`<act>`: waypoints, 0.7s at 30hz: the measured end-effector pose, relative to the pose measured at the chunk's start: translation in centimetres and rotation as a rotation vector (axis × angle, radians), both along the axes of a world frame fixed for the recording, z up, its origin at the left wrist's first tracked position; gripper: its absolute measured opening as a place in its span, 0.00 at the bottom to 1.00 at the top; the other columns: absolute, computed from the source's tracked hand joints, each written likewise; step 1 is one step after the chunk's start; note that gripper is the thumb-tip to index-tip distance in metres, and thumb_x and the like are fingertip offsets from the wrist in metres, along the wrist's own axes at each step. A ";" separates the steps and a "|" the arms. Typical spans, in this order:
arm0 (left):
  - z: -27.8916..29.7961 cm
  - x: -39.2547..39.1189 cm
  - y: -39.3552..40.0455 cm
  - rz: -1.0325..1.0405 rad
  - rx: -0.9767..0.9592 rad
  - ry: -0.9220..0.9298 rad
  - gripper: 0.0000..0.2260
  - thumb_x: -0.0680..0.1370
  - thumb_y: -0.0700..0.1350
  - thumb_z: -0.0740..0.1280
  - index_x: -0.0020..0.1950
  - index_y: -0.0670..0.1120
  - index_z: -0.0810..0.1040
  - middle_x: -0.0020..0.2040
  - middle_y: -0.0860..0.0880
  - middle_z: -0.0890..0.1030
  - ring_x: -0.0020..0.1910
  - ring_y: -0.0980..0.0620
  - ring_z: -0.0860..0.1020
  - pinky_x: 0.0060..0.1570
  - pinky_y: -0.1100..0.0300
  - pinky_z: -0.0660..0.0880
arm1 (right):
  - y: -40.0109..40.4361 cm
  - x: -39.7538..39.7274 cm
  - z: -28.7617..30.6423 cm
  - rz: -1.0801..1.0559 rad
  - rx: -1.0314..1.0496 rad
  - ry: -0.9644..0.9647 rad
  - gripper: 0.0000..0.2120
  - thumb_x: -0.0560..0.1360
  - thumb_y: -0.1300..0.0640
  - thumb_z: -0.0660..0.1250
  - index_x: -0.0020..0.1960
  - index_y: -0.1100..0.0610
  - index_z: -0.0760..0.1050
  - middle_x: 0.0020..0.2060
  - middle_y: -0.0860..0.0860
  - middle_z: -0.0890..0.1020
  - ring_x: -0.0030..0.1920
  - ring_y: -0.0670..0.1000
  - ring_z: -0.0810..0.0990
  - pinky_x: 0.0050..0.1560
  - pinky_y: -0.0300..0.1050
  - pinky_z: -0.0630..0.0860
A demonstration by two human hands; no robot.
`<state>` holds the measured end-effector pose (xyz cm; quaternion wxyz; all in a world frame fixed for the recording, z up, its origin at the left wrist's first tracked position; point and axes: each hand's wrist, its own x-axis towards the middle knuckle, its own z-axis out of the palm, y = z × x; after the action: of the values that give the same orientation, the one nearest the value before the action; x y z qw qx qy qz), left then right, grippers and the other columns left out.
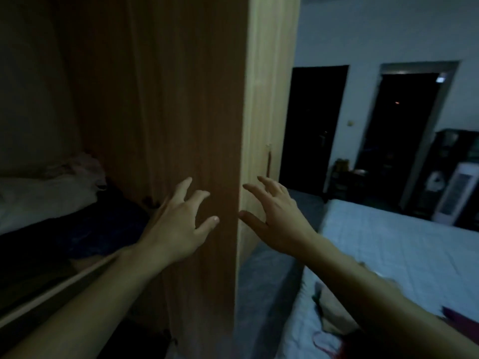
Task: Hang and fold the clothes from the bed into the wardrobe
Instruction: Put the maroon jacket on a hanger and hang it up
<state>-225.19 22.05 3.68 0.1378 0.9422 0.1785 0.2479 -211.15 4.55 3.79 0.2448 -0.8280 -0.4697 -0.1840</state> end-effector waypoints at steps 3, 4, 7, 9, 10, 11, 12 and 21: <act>-0.2 4.3 -5.9 -0.068 0.035 0.029 0.27 0.77 0.62 0.65 0.74 0.56 0.66 0.81 0.49 0.52 0.77 0.44 0.60 0.72 0.49 0.62 | -7.2 2.3 -1.4 -0.092 -0.010 0.042 0.31 0.77 0.36 0.61 0.76 0.44 0.58 0.78 0.51 0.57 0.77 0.54 0.53 0.73 0.59 0.60; -0.5 5.7 -8.1 -0.096 0.044 0.038 0.28 0.77 0.61 0.66 0.74 0.54 0.67 0.81 0.47 0.53 0.77 0.44 0.60 0.73 0.50 0.61 | -9.8 3.2 -1.9 -0.120 -0.016 0.049 0.31 0.77 0.37 0.61 0.76 0.44 0.58 0.78 0.51 0.56 0.78 0.54 0.53 0.74 0.58 0.60; -1.8 9.5 -15.1 -0.174 0.037 0.074 0.28 0.76 0.60 0.68 0.73 0.52 0.69 0.80 0.44 0.57 0.76 0.43 0.61 0.74 0.54 0.60 | -18.1 5.8 -3.5 -0.207 -0.033 0.101 0.31 0.78 0.38 0.62 0.77 0.46 0.59 0.78 0.52 0.56 0.78 0.55 0.53 0.74 0.56 0.59; -3.0 12.0 -19.8 -0.223 0.037 0.107 0.28 0.76 0.60 0.68 0.73 0.52 0.70 0.80 0.44 0.57 0.76 0.43 0.62 0.74 0.52 0.62 | -23.6 7.3 -4.7 -0.268 -0.037 0.152 0.31 0.78 0.38 0.62 0.77 0.46 0.59 0.78 0.52 0.56 0.78 0.55 0.53 0.75 0.56 0.58; -3.6 13.2 -22.2 -0.251 0.039 0.120 0.28 0.76 0.60 0.68 0.73 0.51 0.70 0.80 0.44 0.57 0.75 0.43 0.63 0.73 0.53 0.63 | -26.4 7.9 -5.5 -0.298 -0.036 0.177 0.31 0.78 0.39 0.62 0.77 0.46 0.59 0.79 0.52 0.56 0.78 0.55 0.52 0.74 0.57 0.58; -4.2 14.4 -24.5 -0.282 0.036 0.125 0.27 0.76 0.60 0.68 0.72 0.51 0.70 0.80 0.44 0.57 0.75 0.43 0.63 0.73 0.53 0.63 | -29.1 8.5 -6.2 -0.323 -0.032 0.198 0.31 0.78 0.39 0.62 0.77 0.46 0.59 0.79 0.52 0.56 0.78 0.54 0.52 0.74 0.57 0.58; -4.8 15.6 -26.7 -0.317 0.029 0.131 0.27 0.76 0.59 0.69 0.72 0.51 0.70 0.80 0.44 0.58 0.75 0.43 0.63 0.73 0.52 0.63 | -31.8 9.1 -7.0 -0.348 -0.023 0.218 0.30 0.78 0.39 0.62 0.77 0.46 0.60 0.78 0.52 0.56 0.78 0.54 0.53 0.73 0.57 0.59; -9.6 23.0 -43.4 -0.601 0.058 0.265 0.27 0.77 0.60 0.66 0.74 0.53 0.68 0.79 0.46 0.57 0.76 0.43 0.61 0.70 0.42 0.66 | -51.1 10.8 -11.9 -0.637 0.107 0.372 0.30 0.76 0.44 0.68 0.74 0.52 0.66 0.76 0.57 0.62 0.75 0.57 0.61 0.74 0.56 0.63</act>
<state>-202.20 -21.32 -5.95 0.1534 0.9803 -0.0983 0.0766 -200.38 -46.56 -8.16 0.2994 -0.9380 -0.1255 -0.1216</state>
